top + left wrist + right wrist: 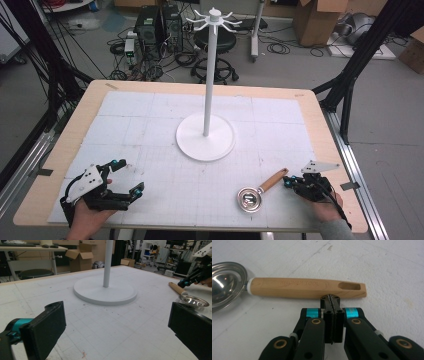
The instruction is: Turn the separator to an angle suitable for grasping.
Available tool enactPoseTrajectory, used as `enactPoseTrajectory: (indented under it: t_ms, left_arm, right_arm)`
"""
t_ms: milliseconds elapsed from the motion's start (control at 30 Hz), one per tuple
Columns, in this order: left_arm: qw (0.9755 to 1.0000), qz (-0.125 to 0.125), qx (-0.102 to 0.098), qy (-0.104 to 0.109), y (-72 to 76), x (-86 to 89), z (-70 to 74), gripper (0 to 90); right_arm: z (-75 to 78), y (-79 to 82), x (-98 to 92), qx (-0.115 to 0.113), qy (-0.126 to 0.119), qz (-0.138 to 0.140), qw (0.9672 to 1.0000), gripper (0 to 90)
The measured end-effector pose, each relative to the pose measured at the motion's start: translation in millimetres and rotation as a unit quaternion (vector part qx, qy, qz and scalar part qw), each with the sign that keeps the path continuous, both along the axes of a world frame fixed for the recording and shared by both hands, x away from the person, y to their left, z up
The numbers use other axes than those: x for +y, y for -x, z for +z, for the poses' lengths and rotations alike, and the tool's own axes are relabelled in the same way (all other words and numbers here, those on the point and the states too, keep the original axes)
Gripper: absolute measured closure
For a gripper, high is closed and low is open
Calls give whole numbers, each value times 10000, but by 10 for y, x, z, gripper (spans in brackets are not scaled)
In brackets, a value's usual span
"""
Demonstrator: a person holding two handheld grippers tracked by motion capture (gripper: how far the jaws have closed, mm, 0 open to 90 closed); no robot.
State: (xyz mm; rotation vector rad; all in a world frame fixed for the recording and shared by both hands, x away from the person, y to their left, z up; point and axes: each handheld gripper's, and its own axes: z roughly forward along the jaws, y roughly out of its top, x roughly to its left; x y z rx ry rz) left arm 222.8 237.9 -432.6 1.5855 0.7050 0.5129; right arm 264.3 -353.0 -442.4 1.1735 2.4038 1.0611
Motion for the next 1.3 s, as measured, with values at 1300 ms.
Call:
enactPoseTrajectory:
  t_ms: [1300]
  left_arm:
    - [10000,68,-30,-2,43,67,9,18]
  right_arm:
    - [7,-579,820,-146,235,212,9994,900]
